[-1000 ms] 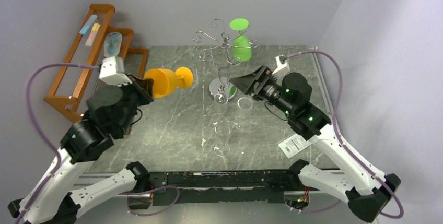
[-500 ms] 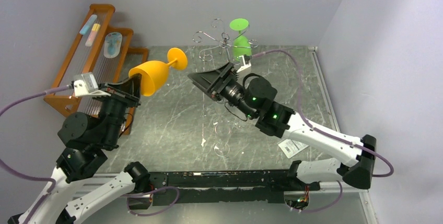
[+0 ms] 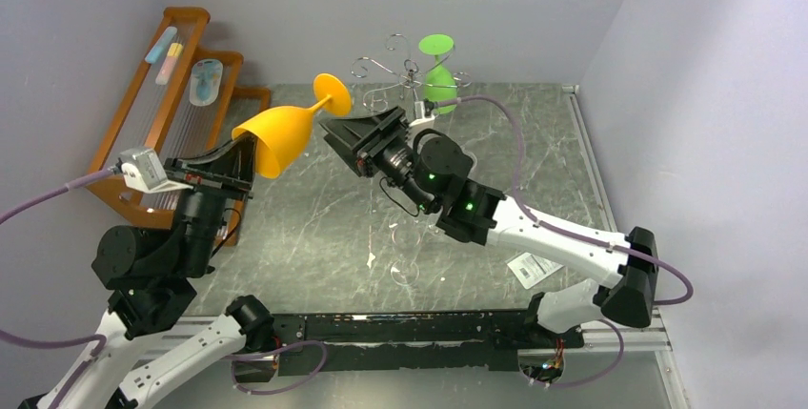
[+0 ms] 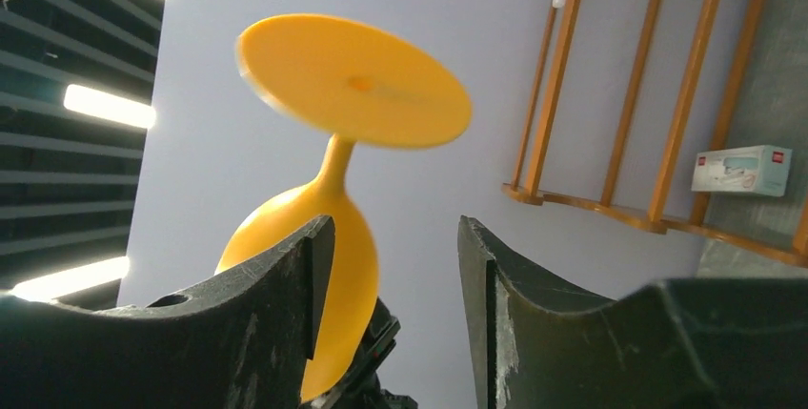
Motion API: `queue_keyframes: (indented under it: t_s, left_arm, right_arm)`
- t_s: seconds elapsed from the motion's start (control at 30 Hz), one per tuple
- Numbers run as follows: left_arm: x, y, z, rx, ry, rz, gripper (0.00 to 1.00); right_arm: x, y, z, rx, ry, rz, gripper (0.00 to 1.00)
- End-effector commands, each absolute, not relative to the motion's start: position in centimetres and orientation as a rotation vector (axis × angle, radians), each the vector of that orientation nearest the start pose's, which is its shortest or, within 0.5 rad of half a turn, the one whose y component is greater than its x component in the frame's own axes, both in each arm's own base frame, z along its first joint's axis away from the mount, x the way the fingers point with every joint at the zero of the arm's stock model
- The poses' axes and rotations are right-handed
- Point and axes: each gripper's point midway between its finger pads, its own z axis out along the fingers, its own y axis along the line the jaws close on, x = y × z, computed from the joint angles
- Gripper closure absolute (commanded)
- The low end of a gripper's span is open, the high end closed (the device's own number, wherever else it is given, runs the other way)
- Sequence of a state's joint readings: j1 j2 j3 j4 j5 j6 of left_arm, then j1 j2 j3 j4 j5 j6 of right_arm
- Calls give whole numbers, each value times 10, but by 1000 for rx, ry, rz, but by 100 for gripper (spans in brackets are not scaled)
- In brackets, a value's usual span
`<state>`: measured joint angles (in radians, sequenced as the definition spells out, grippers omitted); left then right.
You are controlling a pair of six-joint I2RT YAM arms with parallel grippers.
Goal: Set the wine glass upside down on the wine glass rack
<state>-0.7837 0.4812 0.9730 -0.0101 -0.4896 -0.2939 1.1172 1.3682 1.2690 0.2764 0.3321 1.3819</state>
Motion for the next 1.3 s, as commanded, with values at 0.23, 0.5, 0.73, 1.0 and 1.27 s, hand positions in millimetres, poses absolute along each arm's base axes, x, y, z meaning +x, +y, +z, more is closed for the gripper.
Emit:
queue_keyframes:
  t_s: [0.23, 0.5, 0.73, 1.0, 1.27]
  left_arm:
    - [172, -97, 492, -58, 1074, -749, 95]
    - [179, -94, 490, -104, 1092, -730, 95]
    - [179, -102, 487, -48, 1102, -726, 95]
    - [176, -115, 479, 37, 1099, -739, 95]
    - [174, -121, 469, 85, 1114, -741, 95]
  right_arm:
    - [213, 415, 486, 523, 1388, 1985, 52]
    - [205, 400, 488, 512, 1339, 2010, 74]
    - [208, 408, 491, 496, 1367, 1985, 53]
    - [214, 424, 493, 485, 1452, 1945, 52]
    - [214, 429, 488, 478, 1478, 1946, 73]
